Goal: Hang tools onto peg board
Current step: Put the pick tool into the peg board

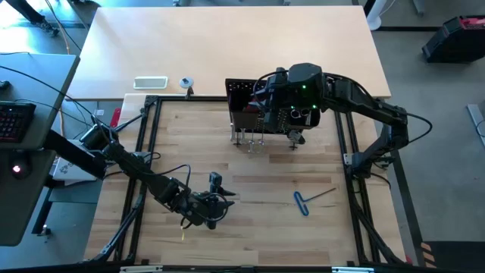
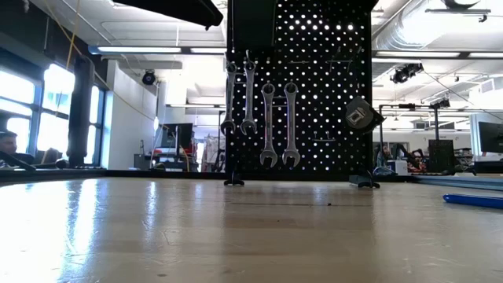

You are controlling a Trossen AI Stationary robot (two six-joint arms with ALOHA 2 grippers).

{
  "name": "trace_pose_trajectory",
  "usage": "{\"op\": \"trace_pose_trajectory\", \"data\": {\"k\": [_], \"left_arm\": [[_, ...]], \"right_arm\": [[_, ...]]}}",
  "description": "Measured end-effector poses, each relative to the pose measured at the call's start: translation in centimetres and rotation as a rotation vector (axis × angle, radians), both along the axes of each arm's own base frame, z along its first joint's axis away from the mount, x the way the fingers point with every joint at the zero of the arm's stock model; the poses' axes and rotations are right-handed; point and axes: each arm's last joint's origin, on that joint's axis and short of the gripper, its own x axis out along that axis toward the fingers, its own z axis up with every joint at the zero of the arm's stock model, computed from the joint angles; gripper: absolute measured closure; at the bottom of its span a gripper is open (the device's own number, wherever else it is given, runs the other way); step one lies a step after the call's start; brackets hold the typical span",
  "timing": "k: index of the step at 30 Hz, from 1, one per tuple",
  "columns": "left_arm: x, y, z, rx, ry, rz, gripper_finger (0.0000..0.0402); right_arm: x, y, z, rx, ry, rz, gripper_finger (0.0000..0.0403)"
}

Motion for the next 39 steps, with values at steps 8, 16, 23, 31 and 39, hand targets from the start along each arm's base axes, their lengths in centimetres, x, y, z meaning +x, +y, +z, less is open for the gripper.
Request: {"op": "trace_pose_trajectory", "data": {"k": [8,16,23,31,39], "left_arm": [[0.0,0.0,0.0,-0.002,-0.003,0.001,0.0271],[0.0,0.0,0.0,-0.002,-0.001,0.001,0.0271],[0.0,0.0,0.0,-0.003,0.002,-0.003,0.0271],[0.2,0.3,0.0,-0.015,0.006,-0.011,0.0271],[1.3,1.2,0.0,-0.097,0.004,-0.033,0.0271]], "right_arm": [[-0.1,0.7,0.4,-0.046,-0.018,0.012,0.0245],[-2.6,4.2,3.1,-0.158,-0.105,0.071,0.0241],[-5.3,9.1,2.2,-0.107,0.072,0.257,0.0241],[-7.5,15.9,-2.3,0.114,0.465,0.344,0.0241],[-8.6,21.5,-11.3,0.101,0.707,0.254,0.0241]]}}
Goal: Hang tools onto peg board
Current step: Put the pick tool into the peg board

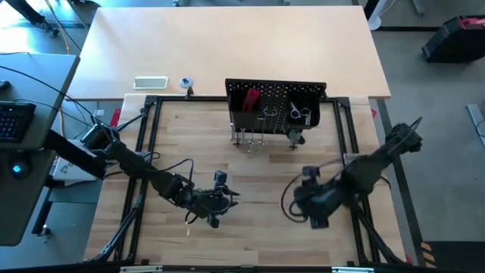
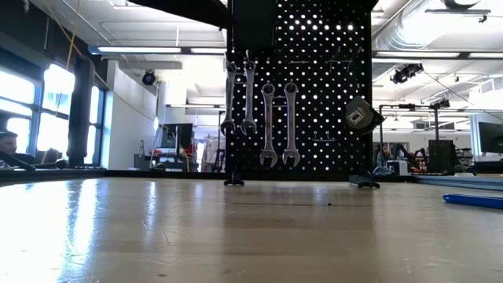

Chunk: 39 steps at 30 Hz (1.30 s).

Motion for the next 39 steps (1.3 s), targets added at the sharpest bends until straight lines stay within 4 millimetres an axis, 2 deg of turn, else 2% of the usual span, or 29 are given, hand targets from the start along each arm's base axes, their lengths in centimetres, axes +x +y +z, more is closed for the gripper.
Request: {"op": "trace_pose_trajectory", "data": {"k": [4,8,12,17,24,30,33,37,39], "left_arm": [[0.9,0.1,-1.1,-0.007,0.021,-0.014,0.0271],[1.9,0.0,-2.9,-0.021,0.06,-0.039,0.0271],[2.8,0.0,-4.8,-0.026,0.097,-0.052,0.0271],[3.8,0.1,-6.6,-0.054,0.115,-0.073,0.0271],[5.0,0.5,-8.0,-0.104,0.099,-0.095,0.0271],[5.4,1.0,-7.8,-0.121,0.083,-0.09,0.0271],[5.6,1.2,-7.7,-0.129,0.064,-0.087,0.0271],[5.8,1.3,-7.5,-0.131,0.047,-0.089,0.0271],[5.9,1.4,-7.4,-0.138,0.029,-0.087,0.0271]], "right_arm": [[-0.5,1.4,-5.8,-0.015,0.072,-0.02,0.0241],[-1.4,1.3,-11.0,-0.009,0.157,-0.055,0.0241],[-2.4,0.5,-14.8,-0.032,0.225,-0.092,0.0241],[-3.6,-0.8,-18.4,-0.052,0.282,-0.096,0.0241],[-4.3,-2.4,-21.5,-0.05,0.275,-0.122,0.0241],[-4.2,-3.3,-22.6,-0.013,0.235,-0.146,0.0257],[-4.1,-3.3,-22.7,-0.004,0.232,-0.139,0.0292],[-3.9,-3.1,-22.7,0.024,0.217,-0.115,0.0369],[-3.7,-3.0,-22.7,0.033,0.203,-0.101,0.0391]]}}
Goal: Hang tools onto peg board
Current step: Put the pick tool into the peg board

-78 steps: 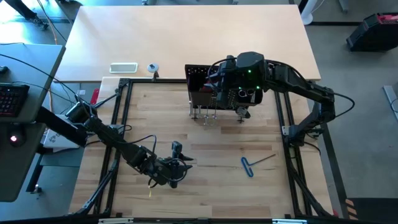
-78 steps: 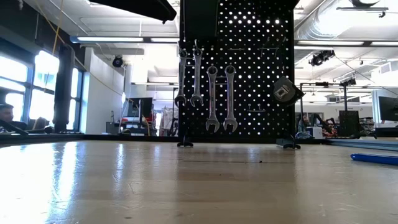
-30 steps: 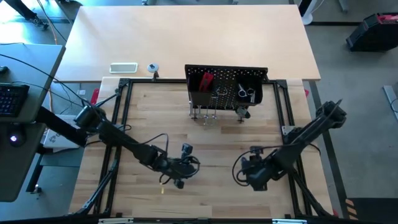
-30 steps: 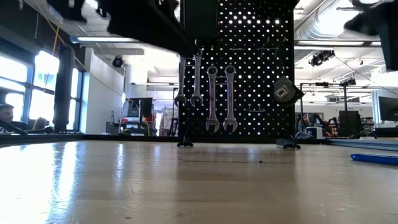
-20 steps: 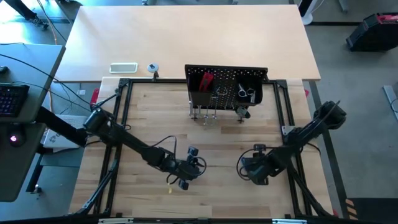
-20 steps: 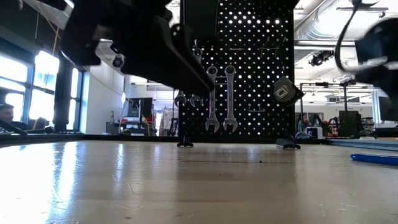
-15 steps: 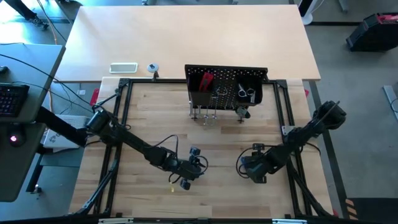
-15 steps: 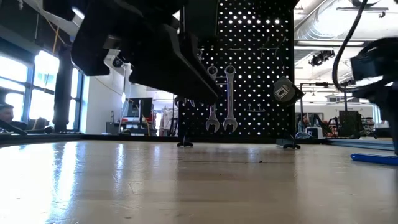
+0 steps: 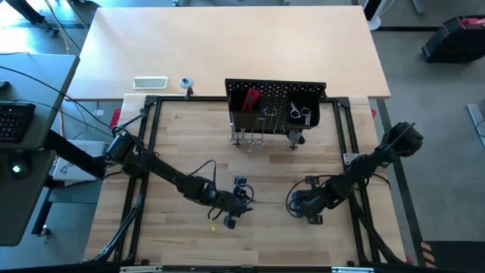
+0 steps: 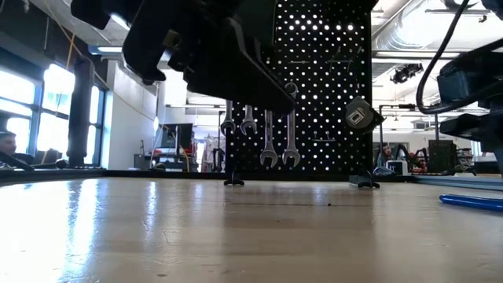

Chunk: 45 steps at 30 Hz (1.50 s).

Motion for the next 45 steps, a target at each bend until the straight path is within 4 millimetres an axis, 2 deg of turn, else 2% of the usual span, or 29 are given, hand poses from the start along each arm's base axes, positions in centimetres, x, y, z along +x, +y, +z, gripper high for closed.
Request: {"op": "trace_pose_trajectory", "data": {"k": [5,13,16,19,23,27,32,35,38,43,45], "left_arm": [[0.3,0.3,0.3,-0.019,-0.026,-0.002,0.0271],[0.8,1.4,0.2,-0.084,-0.019,0.041,0.0271],[1.5,2.5,-0.5,-0.185,0.0,0.024,0.0271],[2.5,3.3,-2.4,-0.316,0.035,-0.001,0.027],[3.4,3.5,-5.0,-0.405,0.027,-0.008,0.0266],[4.0,3.4,-6.7,-0.451,-0.022,0.006,0.0256],[4.4,3.2,-7.7,-0.501,-0.058,0.023,0.0246],[4.6,3.2,-7.6,-0.502,-0.067,0.025,0.0245],[4.7,3.3,-7.5,-0.487,-0.08,0.036,0.0245],[4.7,3.5,-7.6,-0.485,-0.074,0.076,0.0245],[4.6,3.6,-7.7,-0.495,-0.064,0.095,0.0245]], "right_arm": [[0.9,0.4,0.4,0.017,-0.085,-0.034,0.0394],[3.5,1.6,3.2,0.019,-0.271,-0.007,0.0402],[4.0,1.4,3.8,0.017,-0.285,-0.013,0.0403],[4.3,1.1,3.9,0.065,-0.256,-0.029,0.0402],[4.3,1.5,3.4,0.092,-0.217,-0.018,0.0398],[4.1,2.2,2.3,0.065,-0.188,-0.005,0.0365],[3.9,2.3,0.7,-0.028,-0.143,-0.047,0.0301],[4.0,2.3,-0.2,-0.061,-0.123,-0.074,0.0284],[4.4,2.4,-1.0,-0.071,-0.117,-0.071,0.0295],[5.2,2.5,-1.7,-0.057,-0.15,-0.068,0.0377],[5.3,2.5,-1.7,-0.059,-0.162,-0.056,0.0391]]}}
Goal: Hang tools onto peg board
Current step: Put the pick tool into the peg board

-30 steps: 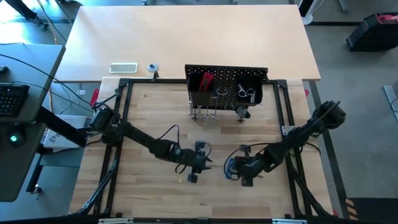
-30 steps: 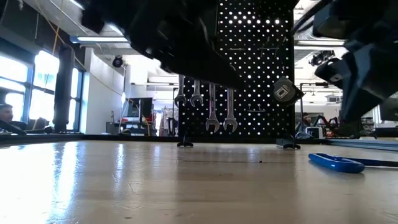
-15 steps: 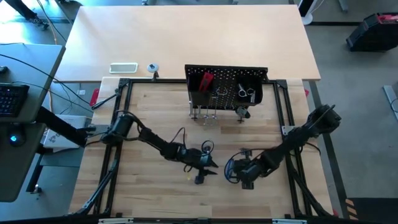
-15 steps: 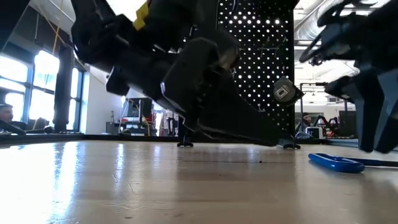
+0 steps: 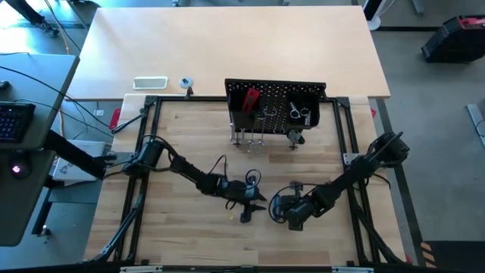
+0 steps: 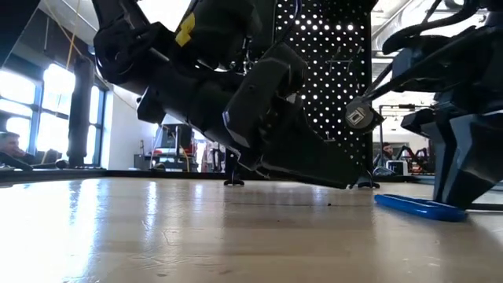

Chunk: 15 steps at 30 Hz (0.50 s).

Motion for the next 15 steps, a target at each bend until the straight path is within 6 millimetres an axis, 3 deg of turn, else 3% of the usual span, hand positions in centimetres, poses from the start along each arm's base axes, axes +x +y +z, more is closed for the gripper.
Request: {"op": "trace_pose_trajectory", "data": {"k": [8,15], "left_arm": [[-0.2,0.6,-0.6,-0.048,0.078,0.038,0.0245],[-0.2,0.6,-0.6,-0.067,0.093,0.027,0.0245]], "right_arm": [[0.7,0.2,0.1,-0.036,-0.109,-0.012,0.0397],[2.3,0.8,1.7,-0.108,-0.19,0.024,0.0401]]}}
